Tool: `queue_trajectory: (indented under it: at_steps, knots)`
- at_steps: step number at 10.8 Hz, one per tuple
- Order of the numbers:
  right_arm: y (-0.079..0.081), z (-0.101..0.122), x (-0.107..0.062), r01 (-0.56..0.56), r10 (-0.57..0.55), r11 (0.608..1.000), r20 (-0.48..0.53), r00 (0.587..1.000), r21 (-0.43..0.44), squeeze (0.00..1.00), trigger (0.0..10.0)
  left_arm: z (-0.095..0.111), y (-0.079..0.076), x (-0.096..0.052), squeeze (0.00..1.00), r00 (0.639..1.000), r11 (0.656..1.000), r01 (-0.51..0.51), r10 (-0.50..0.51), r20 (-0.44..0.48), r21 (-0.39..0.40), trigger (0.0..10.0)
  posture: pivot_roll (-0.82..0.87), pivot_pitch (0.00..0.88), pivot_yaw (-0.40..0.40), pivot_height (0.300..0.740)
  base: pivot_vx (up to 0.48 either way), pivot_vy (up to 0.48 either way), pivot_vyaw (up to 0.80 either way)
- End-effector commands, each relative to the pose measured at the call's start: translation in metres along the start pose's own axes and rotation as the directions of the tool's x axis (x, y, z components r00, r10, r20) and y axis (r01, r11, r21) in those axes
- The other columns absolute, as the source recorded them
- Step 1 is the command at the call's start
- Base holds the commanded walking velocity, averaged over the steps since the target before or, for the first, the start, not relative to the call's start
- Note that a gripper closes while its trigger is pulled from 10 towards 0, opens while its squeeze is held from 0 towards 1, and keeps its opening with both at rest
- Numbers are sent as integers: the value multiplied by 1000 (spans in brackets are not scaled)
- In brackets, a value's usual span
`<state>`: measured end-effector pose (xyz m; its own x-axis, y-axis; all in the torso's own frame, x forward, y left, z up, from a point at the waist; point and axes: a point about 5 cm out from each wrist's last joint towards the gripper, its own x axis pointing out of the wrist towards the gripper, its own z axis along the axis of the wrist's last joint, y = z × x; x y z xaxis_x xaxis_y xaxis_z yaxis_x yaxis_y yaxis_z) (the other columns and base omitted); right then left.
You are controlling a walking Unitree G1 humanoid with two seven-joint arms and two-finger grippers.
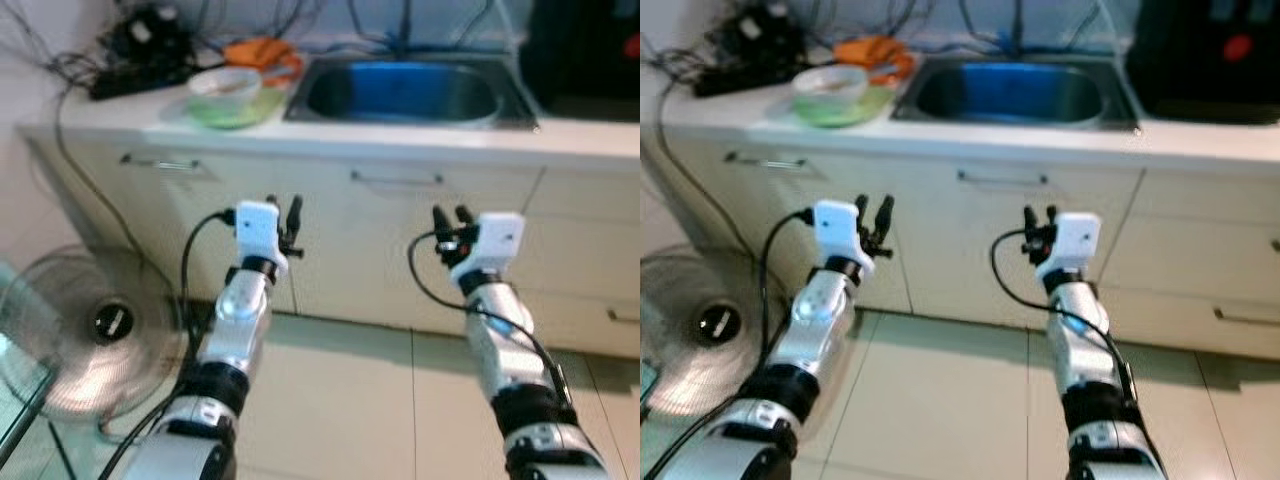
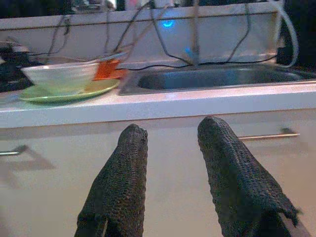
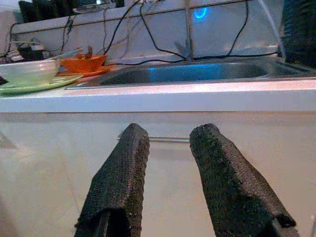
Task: Kitchen organization
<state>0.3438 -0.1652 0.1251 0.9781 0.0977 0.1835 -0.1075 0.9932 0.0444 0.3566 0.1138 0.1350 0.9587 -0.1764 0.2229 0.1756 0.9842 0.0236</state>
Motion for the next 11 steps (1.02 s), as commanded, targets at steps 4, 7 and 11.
queue_trajectory:
  at_steps: [4, 7, 11]
  knots:
    - [5, 4, 4, -11, 10, 1000, 14, 1000, 17, 0, 10000, 2, 4, 1, 0, 1000, 1000, -17, 17, 6, 6, 10000, 11, 15, 73, 740, 272, 0, 236]
    - [2, 5, 4, 2, -2, 1000, 17, 1000, 31, 0, 10000, 3, 5, 1, 0, 1000, 1000, -21, 21, 6, 9, 10000, 14, 17, 71, 740, 372, 0, 0]
    - [1, 5, 5, 9, -9, 999, 17, 1000, 42, 0, 10000, 4, 5, 1, 0, 1000, 1000, -17, 17, 10, 9, 10000, 13, 16, 74, 740, 388, 0, -347]
